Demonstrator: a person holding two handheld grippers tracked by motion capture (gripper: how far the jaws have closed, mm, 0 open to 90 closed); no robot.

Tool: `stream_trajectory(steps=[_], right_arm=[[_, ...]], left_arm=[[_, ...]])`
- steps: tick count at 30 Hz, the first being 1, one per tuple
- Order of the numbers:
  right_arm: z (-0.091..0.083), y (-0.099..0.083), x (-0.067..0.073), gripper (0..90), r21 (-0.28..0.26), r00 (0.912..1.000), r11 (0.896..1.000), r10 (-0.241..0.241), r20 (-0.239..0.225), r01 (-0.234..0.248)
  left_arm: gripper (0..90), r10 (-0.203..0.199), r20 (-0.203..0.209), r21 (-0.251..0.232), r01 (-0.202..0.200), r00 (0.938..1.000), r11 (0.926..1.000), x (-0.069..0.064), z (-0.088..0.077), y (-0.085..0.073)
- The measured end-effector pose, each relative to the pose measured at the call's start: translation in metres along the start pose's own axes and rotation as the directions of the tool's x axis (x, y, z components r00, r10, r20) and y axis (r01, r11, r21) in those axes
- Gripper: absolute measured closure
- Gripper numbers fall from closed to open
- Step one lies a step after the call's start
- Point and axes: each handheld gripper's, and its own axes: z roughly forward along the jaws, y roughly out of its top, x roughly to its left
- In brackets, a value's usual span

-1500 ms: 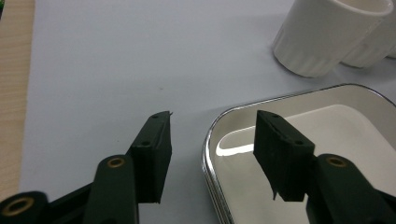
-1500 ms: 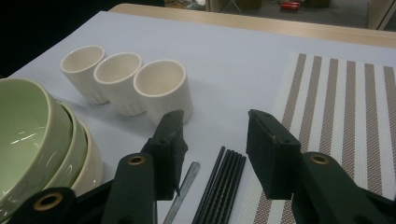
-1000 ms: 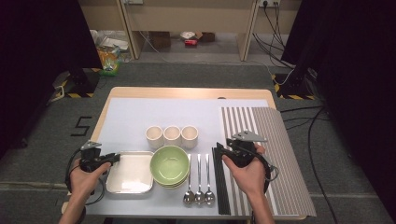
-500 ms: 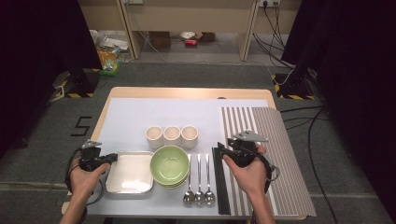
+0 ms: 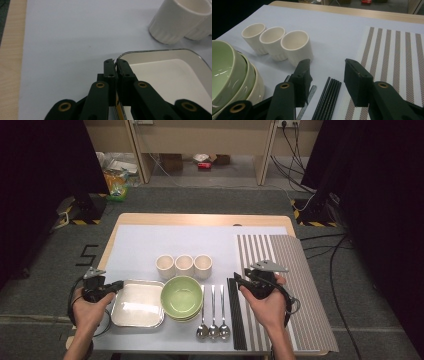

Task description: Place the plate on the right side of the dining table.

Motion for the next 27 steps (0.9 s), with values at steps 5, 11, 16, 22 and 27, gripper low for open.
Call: stream_trajectory(steps=[5,11,16,22,27], right_arm=[[0.0,0.0,-0.001,56.5,0.003,1.0,1.0,0.003,0.0,-0.003],[0.001,-0.001,-0.001,56.5,0.006,1.0,1.0,0.002,0.002,-0.002],[0.001,-0.001,-0.001,56.4,0.01,1.0,1.0,0.005,0.002,-0.005],[0.001,-0.002,-0.001,56.3,0.012,1.0,1.0,0.003,0.002,-0.003],[0.002,-0.002,-0.002,56.3,0.016,1.0,1.0,0.007,0.002,-0.007]], left_arm=[[85.7,-0.033,-0.005,-0.007,0.033,0.9994,0.9994,0.009,0.003,-0.003],[73.4,-0.054,0.012,0.01,0.054,0.9985,0.9985,0.013,0.001,-0.005],[58.6,-0.069,0.038,0.076,0.066,0.9969,0.995,0.016,-0.003,-0.007],[69.3,-0.109,0.07,0.099,0.102,0.9916,0.9899,0.017,0.002,-0.007],[82.7,-0.136,0.07,0.087,0.13,0.9883,0.9877,0.02,0.001,-0.005]])
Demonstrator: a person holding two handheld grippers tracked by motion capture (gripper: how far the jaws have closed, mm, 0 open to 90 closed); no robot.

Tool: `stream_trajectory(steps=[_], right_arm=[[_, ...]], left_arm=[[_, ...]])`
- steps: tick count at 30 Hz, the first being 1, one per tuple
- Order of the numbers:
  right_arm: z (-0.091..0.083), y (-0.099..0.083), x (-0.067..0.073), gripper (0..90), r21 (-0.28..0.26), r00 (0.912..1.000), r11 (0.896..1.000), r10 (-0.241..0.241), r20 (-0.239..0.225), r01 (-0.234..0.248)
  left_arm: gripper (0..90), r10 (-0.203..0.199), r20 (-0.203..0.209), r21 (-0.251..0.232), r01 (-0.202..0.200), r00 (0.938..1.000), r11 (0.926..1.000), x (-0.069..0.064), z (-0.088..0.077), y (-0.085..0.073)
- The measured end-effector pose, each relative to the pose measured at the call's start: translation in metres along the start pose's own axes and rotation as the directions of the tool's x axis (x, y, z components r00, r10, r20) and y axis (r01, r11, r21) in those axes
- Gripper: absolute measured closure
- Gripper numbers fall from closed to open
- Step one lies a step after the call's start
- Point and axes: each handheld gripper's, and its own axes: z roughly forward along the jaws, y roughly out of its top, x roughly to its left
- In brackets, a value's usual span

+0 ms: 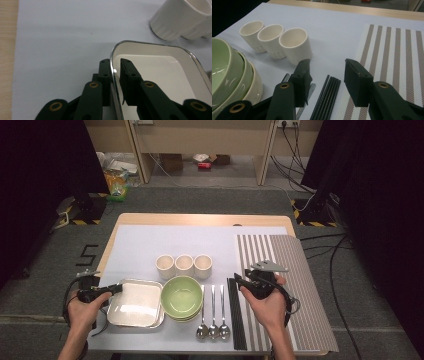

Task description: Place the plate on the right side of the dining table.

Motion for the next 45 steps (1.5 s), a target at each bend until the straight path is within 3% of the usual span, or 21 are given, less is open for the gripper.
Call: stream_trajectory(steps=[3,7,11,13,14,16,18,19,21,24,26,30,33,34,37,45], right_arm=[[0.0,0.0,-0.001,56.3,0.001,1.0,1.0,0.001,0.002,-0.001],[0.0,-0.001,-0.002,56.3,-0.003,1.0,1.0,-0.001,0.005,0.001],[-0.001,0.0,-0.002,56.4,-0.008,1.0,1.0,-0.003,0.007,0.003],[-0.001,0.0,-0.002,56.3,-0.009,1.0,1.0,-0.001,0.008,0.002],[-0.001,0.0,-0.002,56.3,-0.009,1.0,1.0,-0.001,0.008,0.002],[-0.001,0.0,-0.001,56.4,-0.012,1.0,1.0,0.0,0.007,0.001],[-0.002,0.0,-0.002,56.4,-0.021,1.0,1.0,-0.003,0.006,0.004],[-0.002,0.0,-0.001,56.4,-0.023,1.0,1.0,-0.001,0.009,0.002],[-0.002,0.0,-0.002,58.2,-0.039,0.9998,0.999,-0.004,0.019,0.004],[-0.002,0.0,-0.002,56.5,-0.049,0.9997,0.999,-0.01,0.024,0.011],[-0.003,0.0,-0.003,50.0,-0.087,0.9992,0.996,-0.006,0.039,0.009],[-0.003,-0.001,-0.005,49.5,-0.113,0.999,0.994,0.01,0.043,-0.005],[-0.004,-0.001,-0.005,51.1,-0.121,0.9987,0.993,0.005,0.051,0.001],[-0.004,-0.001,-0.005,51.1,-0.121,0.9987,0.993,0.005,0.051,0.001],[-0.005,0.0,-0.004,52.7,-0.132,0.998,0.991,-0.013,0.062,0.021],[-0.007,0.001,-0.003,53.8,-0.156,0.9972,0.988,-0.01,0.074,0.022]], left_arm=[[84.8,-0.004,-0.009,-0.011,0.004,0.9999,0.9999,-0.001,-0.002,-0.001],[86.8,-0.019,0.007,-0.097,0.019,0.9998,0.9951,-0.003,-0.012,-0.001],[86.8,-0.007,0.004,-0.143,0.007,1.0,0.9897,-0.005,-0.021,-0.001],[87.0,-0.017,0.033,-0.2,0.023,0.9993,0.9795,-0.007,-0.028,0.0],[87.1,-0.017,0.033,-0.2,0.023,0.9993,0.9795,-0.007,-0.028,0.0],[87.1,-0.014,0.034,-0.26,0.022,0.9993,0.9654,-0.01,-0.037,0.003],[87.0,-0.006,0.03,-0.295,0.014,0.9995,0.9554,-0.013,-0.042,0.006],[87.1,-0.006,0.03,-0.295,0.014,0.9995,0.9554,-0.013,-0.042,0.006],[87.0,0.004,0.032,-0.334,0.007,0.9995,0.9427,-0.018,-0.049,0.01],[87.0,0.01,0.034,-0.347,0.002,0.9994,0.9379,-0.022,-0.052,0.012],[87.0,0.015,0.036,-0.358,-0.001,0.9992,0.9338,-0.024,-0.053,0.014],[87.0,0.017,0.033,-0.377,-0.004,0.9993,0.9263,-0.028,-0.056,0.016],[87.0,0.022,0.027,-0.404,-0.009,0.9994,0.9146,-0.031,-0.06,0.02],[87.0,0.022,0.027,-0.404,-0.009,0.9994,0.9146,-0.031,-0.06,0.02],[87.0,0.028,0.024,-0.433,-0.015,0.9993,0.9012,-0.034,-0.062,0.025],[87.1,0.045,0.017,-0.477,-0.032,0.9988,0.8786,-0.041,-0.059,0.036]])
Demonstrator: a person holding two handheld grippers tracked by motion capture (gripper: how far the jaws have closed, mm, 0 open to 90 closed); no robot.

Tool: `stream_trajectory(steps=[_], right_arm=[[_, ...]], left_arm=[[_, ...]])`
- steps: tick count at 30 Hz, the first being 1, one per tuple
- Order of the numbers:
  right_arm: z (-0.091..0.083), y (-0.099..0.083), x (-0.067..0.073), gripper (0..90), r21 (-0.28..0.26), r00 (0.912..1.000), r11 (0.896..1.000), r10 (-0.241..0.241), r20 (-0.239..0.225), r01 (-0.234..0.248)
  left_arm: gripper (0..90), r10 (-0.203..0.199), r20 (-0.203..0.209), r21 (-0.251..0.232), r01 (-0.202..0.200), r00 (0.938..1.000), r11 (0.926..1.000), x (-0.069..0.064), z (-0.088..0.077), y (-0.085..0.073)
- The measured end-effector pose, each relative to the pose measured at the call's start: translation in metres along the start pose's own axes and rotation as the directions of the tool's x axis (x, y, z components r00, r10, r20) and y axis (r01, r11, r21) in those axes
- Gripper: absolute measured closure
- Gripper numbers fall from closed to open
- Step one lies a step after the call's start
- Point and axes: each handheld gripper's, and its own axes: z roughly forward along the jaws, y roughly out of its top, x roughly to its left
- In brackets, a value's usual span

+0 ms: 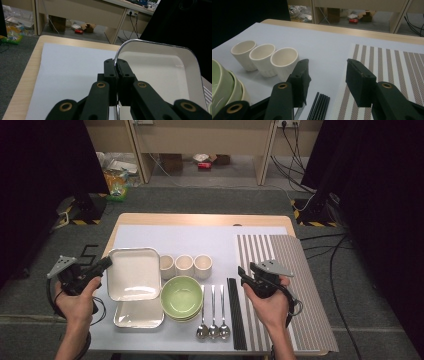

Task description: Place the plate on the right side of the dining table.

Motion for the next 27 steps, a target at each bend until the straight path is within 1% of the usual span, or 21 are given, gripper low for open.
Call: stream_trajectory(steps=[2,6,11,17,22,23,27], right_arm=[[0.0,0.0,0.001,54.1,-0.01,1.0,1.0,0.008,-0.001,-0.008],[0.0,0.001,0.001,54.7,-0.019,1.0,1.0,0.005,-0.001,-0.005],[0.0,0.001,0.003,54.9,-0.017,1.0,1.0,0.008,0.0,-0.008],[0.0,0.003,0.004,54.9,-0.021,1.0,1.0,-0.005,0.001,0.005],[0.001,0.004,0.005,55.3,-0.027,1.0,1.0,0.003,0.001,-0.002],[0.001,0.005,0.005,55.3,-0.032,1.0,0.999,-0.006,0.002,0.006],[0.001,0.006,0.006,55.4,-0.032,1.0,0.999,-0.006,0.001,0.006]], left_arm=[[87.0,0.004,-0.003,-0.013,-0.004,1.0,0.9999,-0.002,0.003,0.003],[87.1,0.004,0.003,-0.025,-0.004,1.0,0.9997,-0.006,0.008,0.006],[87.0,0.003,0.004,-0.037,-0.003,1.0,0.9993,-0.009,0.012,0.009],[87.1,0.011,0.004,-0.045,-0.011,0.9999,0.9989,-0.012,0.017,0.013],[87.1,0.013,0.008,-0.064,-0.013,0.9999,0.9979,-0.015,0.02,0.019],[87.1,0.013,0.01,-0.068,-0.012,0.9999,0.9976,-0.016,0.021,0.02],[87.1,0.023,0.014,-0.08,-0.022,0.9996,0.9966,-0.02,0.025,0.025]])
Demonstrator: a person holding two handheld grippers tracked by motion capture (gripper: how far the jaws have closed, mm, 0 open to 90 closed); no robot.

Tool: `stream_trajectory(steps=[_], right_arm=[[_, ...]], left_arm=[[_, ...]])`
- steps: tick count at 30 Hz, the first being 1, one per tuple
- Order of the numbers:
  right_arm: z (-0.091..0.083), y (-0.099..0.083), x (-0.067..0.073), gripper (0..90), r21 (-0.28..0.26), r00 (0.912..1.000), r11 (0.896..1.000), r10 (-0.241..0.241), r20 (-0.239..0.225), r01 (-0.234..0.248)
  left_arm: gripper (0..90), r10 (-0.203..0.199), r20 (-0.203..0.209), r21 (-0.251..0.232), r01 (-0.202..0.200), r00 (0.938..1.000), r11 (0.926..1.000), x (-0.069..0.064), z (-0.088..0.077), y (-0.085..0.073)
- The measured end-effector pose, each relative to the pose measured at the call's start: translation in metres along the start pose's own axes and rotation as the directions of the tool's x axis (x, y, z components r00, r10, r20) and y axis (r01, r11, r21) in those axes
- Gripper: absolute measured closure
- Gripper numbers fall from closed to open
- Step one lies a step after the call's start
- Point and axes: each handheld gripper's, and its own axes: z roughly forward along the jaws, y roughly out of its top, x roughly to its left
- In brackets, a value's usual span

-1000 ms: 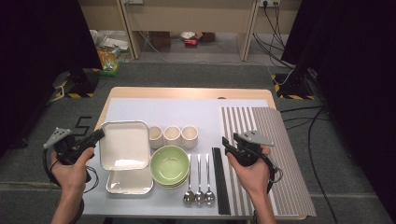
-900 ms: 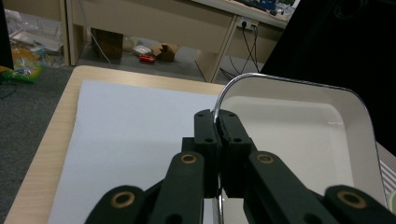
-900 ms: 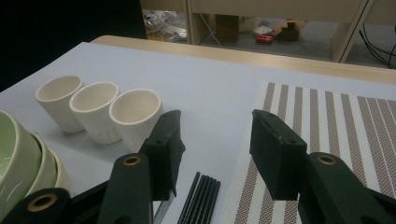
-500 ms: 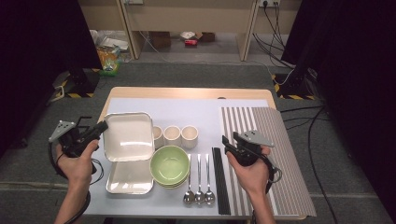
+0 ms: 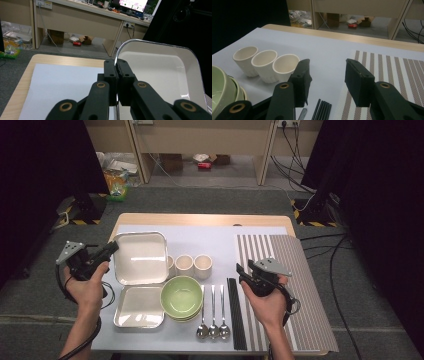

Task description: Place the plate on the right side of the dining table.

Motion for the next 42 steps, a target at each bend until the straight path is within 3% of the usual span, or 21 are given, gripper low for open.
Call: stream_trajectory(steps=[24,42], right_arm=[[0.002,0.007,0.005,56.0,-0.014,1.0,1.0,-0.002,-0.003,0.002],[0.005,0.014,0.011,56.4,-0.023,0.9998,1.0,0.002,-0.019,-0.003]], left_arm=[[87.2,0.018,0.027,-0.037,-0.017,0.9995,0.9992,-0.017,0.022,0.015],[87.2,0.021,0.051,-0.024,-0.02,0.9985,0.9995,-0.033,0.041,0.016]])
